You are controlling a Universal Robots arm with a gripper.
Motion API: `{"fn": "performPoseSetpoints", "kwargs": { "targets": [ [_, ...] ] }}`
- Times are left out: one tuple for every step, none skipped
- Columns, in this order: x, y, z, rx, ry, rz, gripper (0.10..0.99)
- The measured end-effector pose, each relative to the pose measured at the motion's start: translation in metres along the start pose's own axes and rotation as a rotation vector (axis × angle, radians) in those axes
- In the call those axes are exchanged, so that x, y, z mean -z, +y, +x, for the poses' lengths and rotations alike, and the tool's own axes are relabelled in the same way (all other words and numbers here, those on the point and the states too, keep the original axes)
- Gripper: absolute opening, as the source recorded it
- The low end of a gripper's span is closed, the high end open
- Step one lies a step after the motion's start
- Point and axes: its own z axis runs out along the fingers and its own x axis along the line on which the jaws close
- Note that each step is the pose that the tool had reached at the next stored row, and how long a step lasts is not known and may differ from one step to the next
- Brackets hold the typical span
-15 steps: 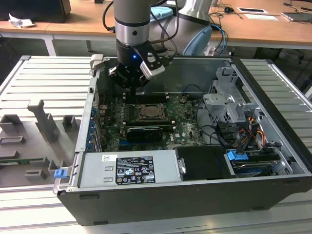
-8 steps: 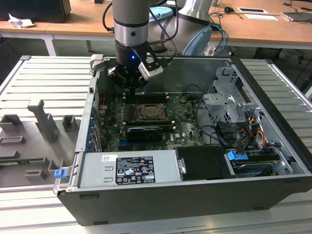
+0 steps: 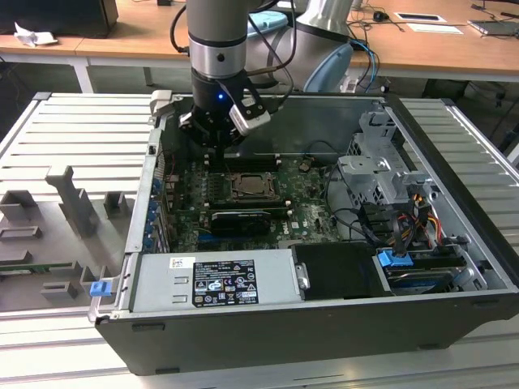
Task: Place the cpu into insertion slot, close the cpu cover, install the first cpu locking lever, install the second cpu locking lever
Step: 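Install the first cpu locking lever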
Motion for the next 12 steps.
{"fn": "performPoseSetpoints", "kwargs": {
  "targets": [
    [-0.0002,0.0000,0.0000,0.000,-0.0001,0.000,0.106],
    [-0.0003,0.0000,0.0000,0.000,-0.0001,0.000,0.106],
    [-0.0004,0.0000,0.0001,0.000,-0.0001,0.000,0.106],
    [-0.0005,0.0000,0.0003,0.000,0.0000,0.000,0.106],
    [-0.0007,0.0000,0.0006,0.000,-0.0001,0.000,0.106],
    [-0.0008,0.0000,0.0009,0.000,-0.0001,0.000,0.106],
    [-0.0009,0.0001,0.0014,0.000,-0.0001,0.000,0.106],
    [-0.0010,0.0001,0.0019,0.000,-0.0002,0.000,0.106],
    [-0.0010,0.0003,0.0023,0.000,-0.0002,0.000,0.106],
    [-0.0010,0.0006,0.0026,0.000,0.0000,0.000,0.106],
    [-0.0011,0.0013,0.0032,0.000,0.0000,0.000,0.106],
    [-0.0011,0.0018,0.0038,0.000,-0.0001,0.000,0.106]
  ]
}}
